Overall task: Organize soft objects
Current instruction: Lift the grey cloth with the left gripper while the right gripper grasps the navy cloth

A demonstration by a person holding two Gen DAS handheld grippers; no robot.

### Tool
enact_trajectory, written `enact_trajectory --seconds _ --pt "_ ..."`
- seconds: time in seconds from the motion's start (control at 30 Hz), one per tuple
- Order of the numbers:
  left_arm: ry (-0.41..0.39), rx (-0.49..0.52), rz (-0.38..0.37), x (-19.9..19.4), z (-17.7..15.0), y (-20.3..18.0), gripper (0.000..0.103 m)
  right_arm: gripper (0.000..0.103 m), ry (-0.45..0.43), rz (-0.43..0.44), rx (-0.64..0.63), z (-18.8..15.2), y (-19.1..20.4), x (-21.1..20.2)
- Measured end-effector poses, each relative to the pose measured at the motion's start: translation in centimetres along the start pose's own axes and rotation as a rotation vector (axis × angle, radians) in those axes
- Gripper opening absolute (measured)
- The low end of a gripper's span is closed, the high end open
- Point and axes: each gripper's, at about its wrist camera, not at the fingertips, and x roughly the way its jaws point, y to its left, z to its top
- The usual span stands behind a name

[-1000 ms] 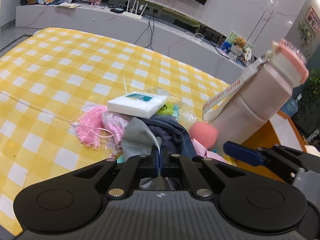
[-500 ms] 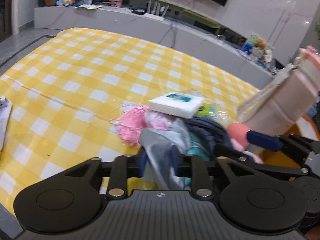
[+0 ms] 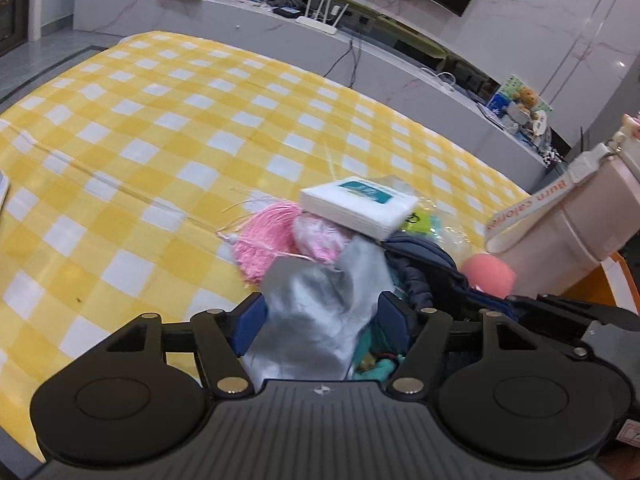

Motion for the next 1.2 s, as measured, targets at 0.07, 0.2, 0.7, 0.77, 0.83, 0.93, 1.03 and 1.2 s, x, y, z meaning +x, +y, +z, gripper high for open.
enact_trajectory --seconds 0.07,0.2,0.7,0.77,0.83,0.93,1.03,1.2 --pt "0.003 0.026 0.005 0.3 0.0 -0.4 0.080 0.006 -0.046 -0.013 -0.008 0.0 -0.2 -1.5" --pt "0.031 0.063 0.053 1.4 -0.4 -0.7 0.075 0.006 -0.090 -0.035 -0.023 -0.3 -0.6 -4.5" --pt "-0.085 0.015 0.053 -4.6 -0.2 -1.5 0.002 0.006 -0.178 -0.059 0.040 -1.6 -2.1 -12.1" --pt "-0.116 0.022 0.028 -6.3 -0.1 -2.2 0.002 0.006 -0.200 -0.064 0.042 -1.7 -2.1 -13.3" --pt "-0.140 0.038 0.004 -7.8 0.0 -3.3 0.002 0.006 -0.225 -0.072 0.043 -2.0 -2.1 -14.7" --pt "-0.170 0.071 -0.041 -9.9 -0.1 -5.2 0.002 0.006 -0.261 -0.079 0.052 -2.3 -2.0 -16.5" --pt "-0.202 0.111 -0.087 -11.9 -0.3 -7.3 0.002 0.006 -0.295 -0.091 0.067 -3.0 -2.4 -18.6" --pt "-0.232 0.177 -0.166 -13.9 -0.7 -11.0 0.002 0.006 -0.344 -0.126 0.099 -4.4 -3.6 -22.2"
